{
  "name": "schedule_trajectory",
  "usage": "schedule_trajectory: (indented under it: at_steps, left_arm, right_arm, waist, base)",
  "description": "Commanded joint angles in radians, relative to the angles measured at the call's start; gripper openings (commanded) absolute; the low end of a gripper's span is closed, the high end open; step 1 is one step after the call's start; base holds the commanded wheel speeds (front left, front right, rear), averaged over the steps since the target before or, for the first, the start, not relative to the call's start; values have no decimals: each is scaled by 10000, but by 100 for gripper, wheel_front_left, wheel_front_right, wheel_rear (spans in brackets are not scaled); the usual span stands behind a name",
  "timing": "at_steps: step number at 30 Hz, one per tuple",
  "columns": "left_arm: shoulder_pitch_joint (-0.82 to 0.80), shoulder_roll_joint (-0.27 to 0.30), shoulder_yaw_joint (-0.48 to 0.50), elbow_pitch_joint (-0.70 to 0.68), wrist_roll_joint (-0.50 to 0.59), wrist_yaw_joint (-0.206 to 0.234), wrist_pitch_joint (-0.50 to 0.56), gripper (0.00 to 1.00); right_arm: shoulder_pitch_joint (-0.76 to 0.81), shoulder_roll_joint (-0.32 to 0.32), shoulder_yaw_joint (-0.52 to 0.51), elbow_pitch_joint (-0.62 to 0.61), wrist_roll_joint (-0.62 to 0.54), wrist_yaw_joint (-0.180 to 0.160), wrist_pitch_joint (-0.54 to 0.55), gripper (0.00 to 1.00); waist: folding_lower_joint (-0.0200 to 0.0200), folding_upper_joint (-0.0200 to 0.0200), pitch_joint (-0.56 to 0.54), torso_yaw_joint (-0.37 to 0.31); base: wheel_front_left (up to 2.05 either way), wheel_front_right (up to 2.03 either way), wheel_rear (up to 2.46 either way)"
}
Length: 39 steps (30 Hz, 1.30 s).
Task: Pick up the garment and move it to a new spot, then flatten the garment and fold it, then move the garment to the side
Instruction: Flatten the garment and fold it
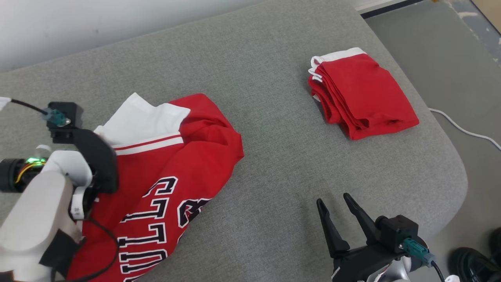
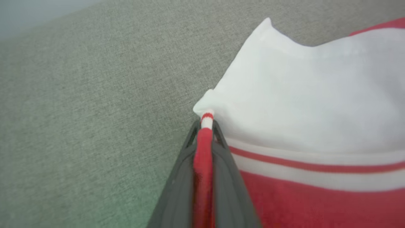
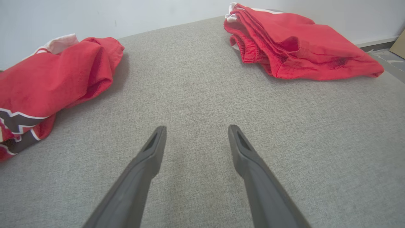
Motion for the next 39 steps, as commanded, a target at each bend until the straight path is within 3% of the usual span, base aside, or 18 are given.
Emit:
schedule_trajectory:
  at_steps: [1, 12, 19, 23, 30, 31, 33, 39]
  left_arm:
    - [-63, -129, -14, -138, 126, 20, -372, 0]
    - [-1846, -2019, -533, -2687, 431, -724, -3316, 0]
    - [-2558, -2859, -529, -4442, 329, -645, -4162, 0]
    - [-2426, -2924, -352, -5479, 260, -325, -4211, 0]
    - [506, -2085, -143, -6601, -241, 480, -3357, 0]
    - [2008, -1735, 106, -6661, -593, 733, -3438, 0]
    - [3465, -1382, 311, -6568, -810, 859, -3678, 0]
    - [6831, -1409, 1014, -5357, -1746, 856, -5243, 0]
  right_arm:
    - [6, 60, -10, 44, -48, -19, -31, 100]
    - [101, -100, -103, 61, -139, -19, 130, 100]
    - [298, -160, -266, 16, -195, -19, 258, 100]
    - [529, -149, -359, -76, -268, -19, 403, 100]
    - [794, -133, -337, -231, -220, -19, 532, 100]
    - [777, -124, -273, -264, -197, -19, 574, 100]
    - [782, -137, -222, -298, -187, -19, 595, 100]
    - [877, -365, -368, -452, -244, -19, 742, 100]
  waist:
    - [-1, -2, -90, 137]
    - [-1, -2, -919, 1061]
    - [-1, -2, -1550, 1607]
    - [-1, -2, -1927, 2038]
    - [-1, -2, -2268, 2977]
    - [-1, -2, -2262, 3166]
    - [-1, -2, -2206, 3317]
    - [-1, -2, -2100, 3855]
  base:
    - [0, 0, 0]
    - [0, 0, 0]
    - [0, 0, 0]
    - [0, 0, 0]
    - [0, 0, 0]
    - [0, 0, 0]
    - [0, 0, 0]
    - [0, 0, 0]
